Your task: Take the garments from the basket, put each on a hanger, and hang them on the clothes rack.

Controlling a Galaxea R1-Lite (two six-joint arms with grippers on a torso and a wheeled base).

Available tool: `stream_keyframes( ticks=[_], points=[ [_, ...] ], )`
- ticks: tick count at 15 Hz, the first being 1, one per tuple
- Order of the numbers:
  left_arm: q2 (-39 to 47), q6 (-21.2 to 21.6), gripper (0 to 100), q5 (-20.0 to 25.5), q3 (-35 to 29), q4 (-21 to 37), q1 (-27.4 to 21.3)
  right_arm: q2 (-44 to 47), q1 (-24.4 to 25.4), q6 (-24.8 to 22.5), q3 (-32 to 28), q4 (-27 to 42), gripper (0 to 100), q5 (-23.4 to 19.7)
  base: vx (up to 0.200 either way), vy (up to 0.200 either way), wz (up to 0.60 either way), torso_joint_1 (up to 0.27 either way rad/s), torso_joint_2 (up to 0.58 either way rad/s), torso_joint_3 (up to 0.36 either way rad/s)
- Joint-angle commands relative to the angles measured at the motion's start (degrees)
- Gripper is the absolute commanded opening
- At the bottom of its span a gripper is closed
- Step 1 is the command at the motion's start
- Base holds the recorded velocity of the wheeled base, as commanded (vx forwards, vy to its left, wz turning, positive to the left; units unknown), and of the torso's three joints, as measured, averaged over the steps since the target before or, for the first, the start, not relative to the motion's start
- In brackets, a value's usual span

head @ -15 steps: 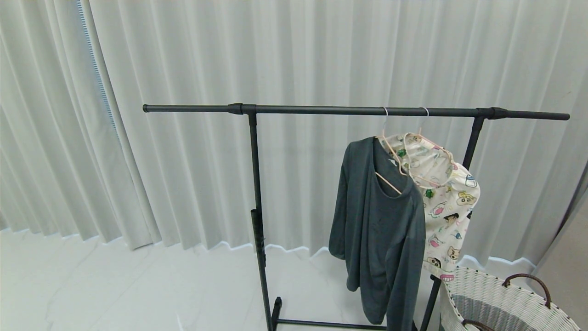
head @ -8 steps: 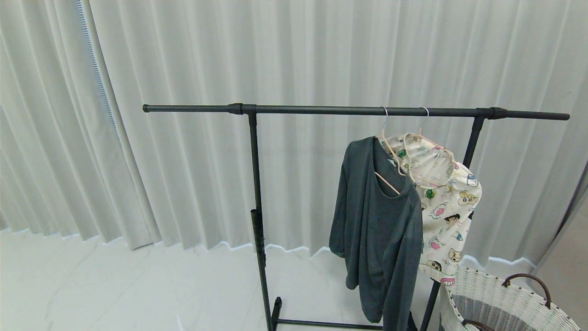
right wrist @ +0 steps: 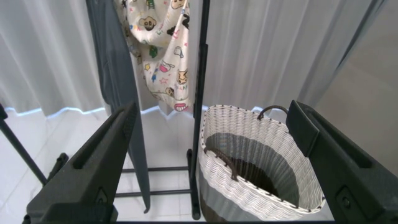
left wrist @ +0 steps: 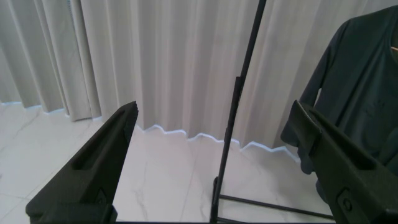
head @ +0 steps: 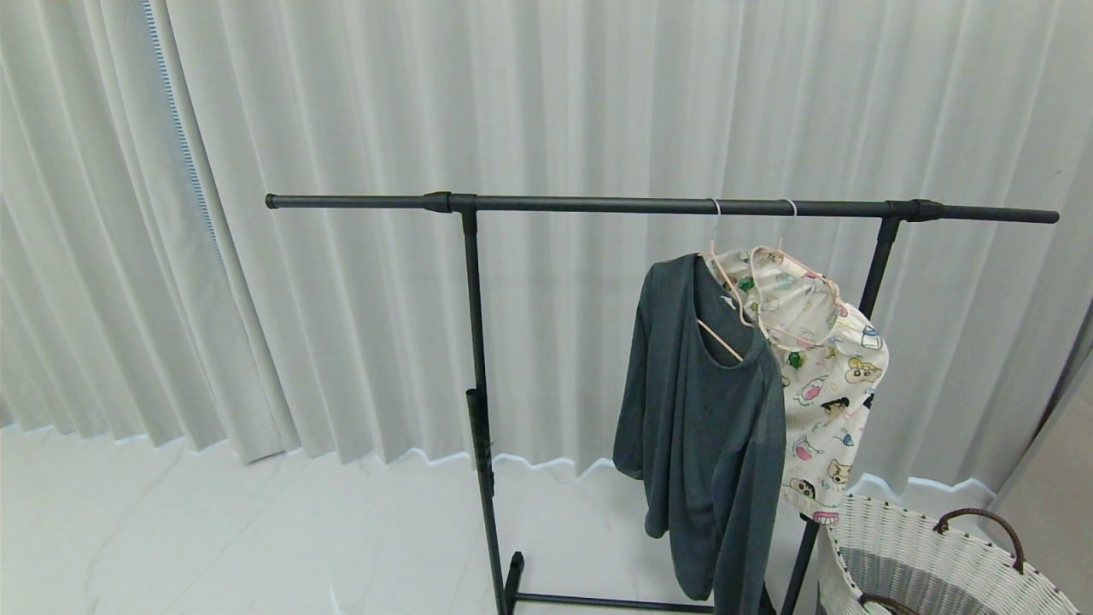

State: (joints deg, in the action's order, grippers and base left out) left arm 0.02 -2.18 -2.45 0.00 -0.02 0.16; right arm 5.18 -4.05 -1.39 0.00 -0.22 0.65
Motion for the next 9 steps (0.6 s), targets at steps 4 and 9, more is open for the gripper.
stream_keyframes(
  ticks=[4,9],
  points=[
    [-0.02,-0.02,100,-0.01,0.00,0.02,0.02,0.09,0.00,-0.02,0.00,-0.04,100,-0.03,0.000,0.000,0.00,0.000,0.00,0.000],
    [-0.02,-0.02,100,-0.01,0.00,0.02,0.02,0.09,0.00,-0.54,0.00,0.04,100,-0.03,0.000,0.000,0.00,0.000,0.00,0.000]
  ],
)
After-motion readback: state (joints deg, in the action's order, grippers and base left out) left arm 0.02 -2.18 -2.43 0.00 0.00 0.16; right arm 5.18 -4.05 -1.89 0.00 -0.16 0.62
